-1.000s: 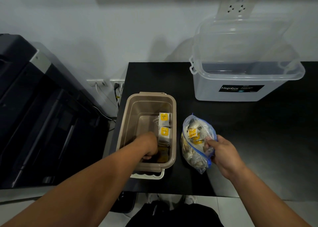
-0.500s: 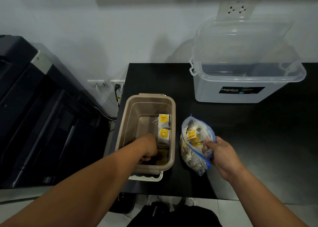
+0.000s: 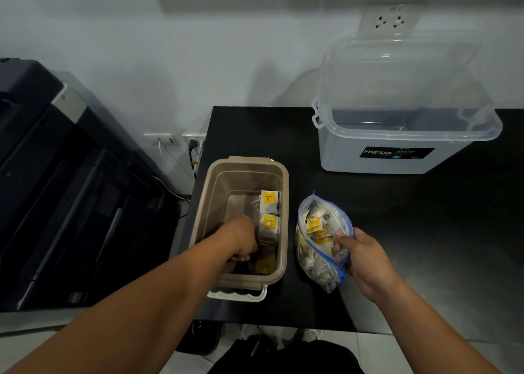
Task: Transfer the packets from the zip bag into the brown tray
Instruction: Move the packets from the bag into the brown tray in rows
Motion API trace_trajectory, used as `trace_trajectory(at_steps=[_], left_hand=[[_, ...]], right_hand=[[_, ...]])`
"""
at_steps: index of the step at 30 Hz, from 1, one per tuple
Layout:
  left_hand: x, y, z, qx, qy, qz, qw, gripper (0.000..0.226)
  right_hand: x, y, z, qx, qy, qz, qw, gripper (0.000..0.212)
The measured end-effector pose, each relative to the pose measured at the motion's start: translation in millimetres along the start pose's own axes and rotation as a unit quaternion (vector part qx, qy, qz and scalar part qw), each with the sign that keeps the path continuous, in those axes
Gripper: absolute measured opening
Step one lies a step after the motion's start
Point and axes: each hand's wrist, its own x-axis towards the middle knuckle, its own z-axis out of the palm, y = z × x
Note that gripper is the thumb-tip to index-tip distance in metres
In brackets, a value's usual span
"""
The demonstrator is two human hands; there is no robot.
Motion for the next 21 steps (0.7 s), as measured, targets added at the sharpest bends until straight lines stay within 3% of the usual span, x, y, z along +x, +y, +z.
trace_trajectory(at_steps=[3,6,12,16,19,21], left_hand=[[-0.1,2.7,1.0,0.016,0.011,-0.023,1.0,0.017],[1.9,1.5,2.5,-0.022,-0.016,-0.044,0.999,0.011],[-17.4,-1.6,-11.9,0.015,-0.018,-0.022,0.999,0.02],[-55.9,12.2,-41.5,0.04,0.096,0.052,0.993,0.016],[-96.9,33.5,-58.1,0.023,0.225,0.123,0.966,0.011],[-116.9,50.9,-60.4,0.002,0.267,0.193,0.944,0.006]], right_hand=[[0.4,-0.3,0.4,-0.001,0.001,0.0,1.0,0.014],[0.5,0.0,0.8,-0.002,0.005,-0.002,1.0,0.013],[1.1,0.5,-1.2,-0.016,0.011,-0.004,1.0,0.015],[-0.3,0.1,-3.1,-0.045,0.021,-0.023,0.999,0.013],[-1.5,1.1,-4.8,-0.061,0.027,-0.043,0.997,0.012],[-2.5,1.9,-5.0,-0.066,0.026,-0.047,0.996,0.01]])
